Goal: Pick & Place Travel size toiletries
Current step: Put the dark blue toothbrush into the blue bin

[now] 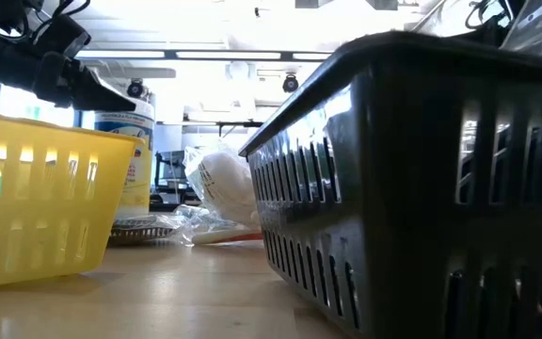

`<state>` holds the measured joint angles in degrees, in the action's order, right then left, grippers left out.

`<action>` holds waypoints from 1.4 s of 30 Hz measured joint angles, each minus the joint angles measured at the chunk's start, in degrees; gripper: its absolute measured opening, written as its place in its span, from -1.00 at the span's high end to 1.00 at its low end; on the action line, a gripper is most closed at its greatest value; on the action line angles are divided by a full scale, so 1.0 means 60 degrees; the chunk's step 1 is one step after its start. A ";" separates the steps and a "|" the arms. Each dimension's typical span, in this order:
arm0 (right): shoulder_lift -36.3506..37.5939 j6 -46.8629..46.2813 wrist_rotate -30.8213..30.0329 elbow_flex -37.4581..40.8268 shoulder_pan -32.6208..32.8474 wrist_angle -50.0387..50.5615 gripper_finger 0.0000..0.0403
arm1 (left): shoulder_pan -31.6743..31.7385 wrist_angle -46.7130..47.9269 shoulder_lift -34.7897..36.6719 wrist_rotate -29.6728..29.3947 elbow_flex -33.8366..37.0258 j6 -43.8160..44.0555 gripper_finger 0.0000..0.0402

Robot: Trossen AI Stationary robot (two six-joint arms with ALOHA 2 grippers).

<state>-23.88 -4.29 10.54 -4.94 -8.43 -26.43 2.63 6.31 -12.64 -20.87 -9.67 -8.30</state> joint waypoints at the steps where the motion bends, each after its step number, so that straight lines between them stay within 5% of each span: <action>1: 0.0000 -0.0038 0.0016 0.0001 0.0003 0.0000 0.99 | 0.0001 -0.0011 0.0000 0.0246 0.0000 -0.0023 1.00; 20: -0.0007 -0.0331 0.0027 -0.0001 0.0007 0.0016 0.99 | -0.0003 -0.0477 0.0004 0.0596 0.0000 -0.0072 1.00; 24: -0.0007 -0.0332 0.0024 -0.0002 0.0007 0.0017 0.99 | -0.0003 -0.0052 -0.0424 0.0512 -0.0593 0.0828 1.00; 28: -0.0007 -0.0316 0.0012 0.0000 0.0007 0.0017 0.99 | -0.0003 0.0316 -0.1874 0.0618 -0.1493 0.0928 1.00; 36: -0.0011 -0.0332 0.0062 -0.0002 0.0010 0.0034 0.99 | -0.0003 0.1679 -0.6799 0.0932 -0.4531 0.0324 1.00; 42: -0.0007 -0.0221 0.0085 -0.0002 0.0011 0.0306 0.99 | -0.0005 0.3924 -1.0246 0.2207 -0.6818 -0.1090 0.81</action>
<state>-23.92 -5.62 11.05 -4.95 -8.36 -24.59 2.60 29.85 -74.12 -7.63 -50.58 -14.84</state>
